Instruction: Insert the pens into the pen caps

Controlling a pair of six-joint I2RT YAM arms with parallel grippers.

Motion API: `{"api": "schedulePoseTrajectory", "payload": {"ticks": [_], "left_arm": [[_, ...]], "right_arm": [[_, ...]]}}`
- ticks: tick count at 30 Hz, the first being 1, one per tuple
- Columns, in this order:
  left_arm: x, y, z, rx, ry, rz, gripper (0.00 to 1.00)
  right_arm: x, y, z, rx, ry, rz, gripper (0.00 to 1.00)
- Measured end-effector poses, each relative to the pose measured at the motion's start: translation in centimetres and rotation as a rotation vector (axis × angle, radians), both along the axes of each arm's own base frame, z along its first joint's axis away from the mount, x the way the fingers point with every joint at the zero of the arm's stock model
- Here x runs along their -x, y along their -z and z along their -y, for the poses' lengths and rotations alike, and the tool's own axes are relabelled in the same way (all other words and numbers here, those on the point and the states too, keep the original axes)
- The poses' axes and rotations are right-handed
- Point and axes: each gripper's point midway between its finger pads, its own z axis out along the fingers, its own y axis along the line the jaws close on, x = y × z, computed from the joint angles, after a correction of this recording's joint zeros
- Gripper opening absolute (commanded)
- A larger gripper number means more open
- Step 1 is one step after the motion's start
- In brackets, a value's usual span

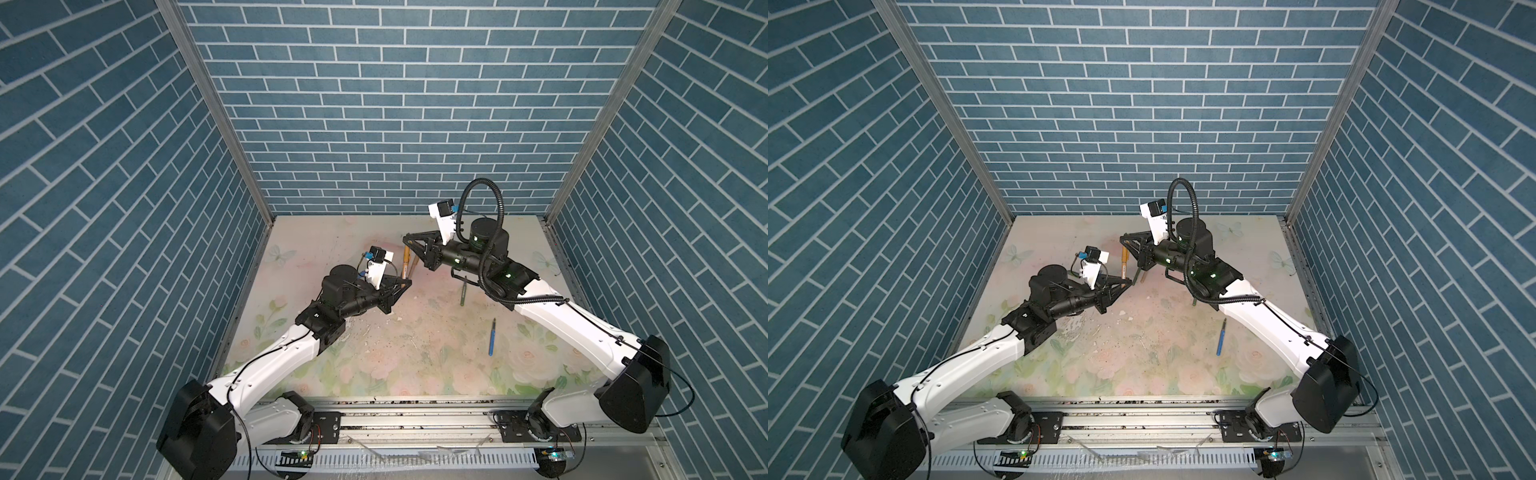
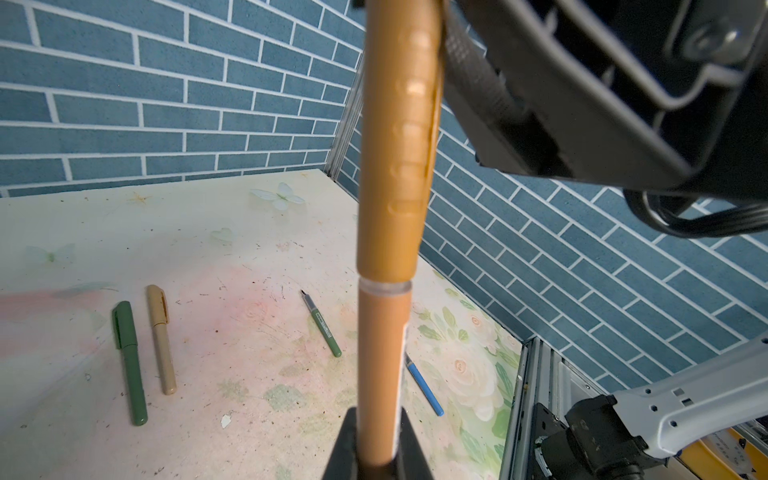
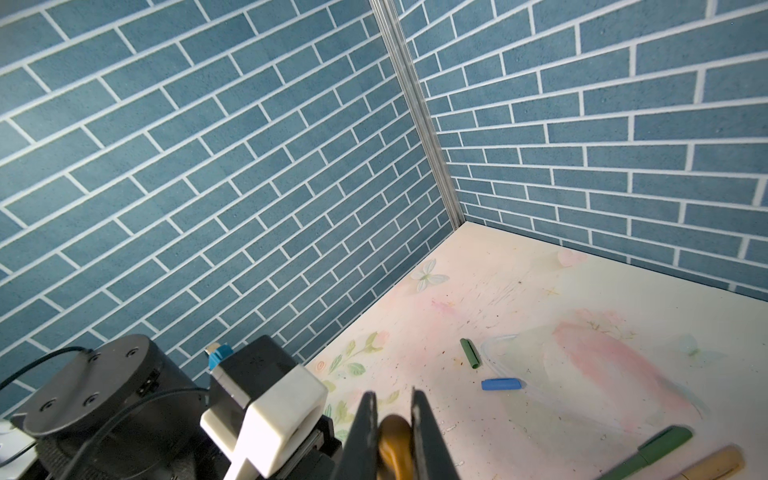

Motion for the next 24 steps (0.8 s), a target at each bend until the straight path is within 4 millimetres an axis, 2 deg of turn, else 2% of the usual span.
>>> {"api": "schedulePoseTrajectory", "payload": {"ticks": [8, 19, 24], "left_arm": [[0.4, 1.6, -0.8, -0.021, 0.012, -0.053, 0.00], [0.4, 1.8, -1.3, -0.016, 0.023, -0.062, 0.00], [0.6, 2.4, -1.6, -0.016, 0.034, -0.088, 0.00]], "right_arm": [[0.1, 2.2, -0.2, -0.019, 0.015, -0.041, 0.08], [0.2, 2.6, -0.6, -0.056, 0.028, -0.045, 0.07], [0.3, 3.6, -0.6, -0.066, 0.038, -0.059, 0.06]]}}
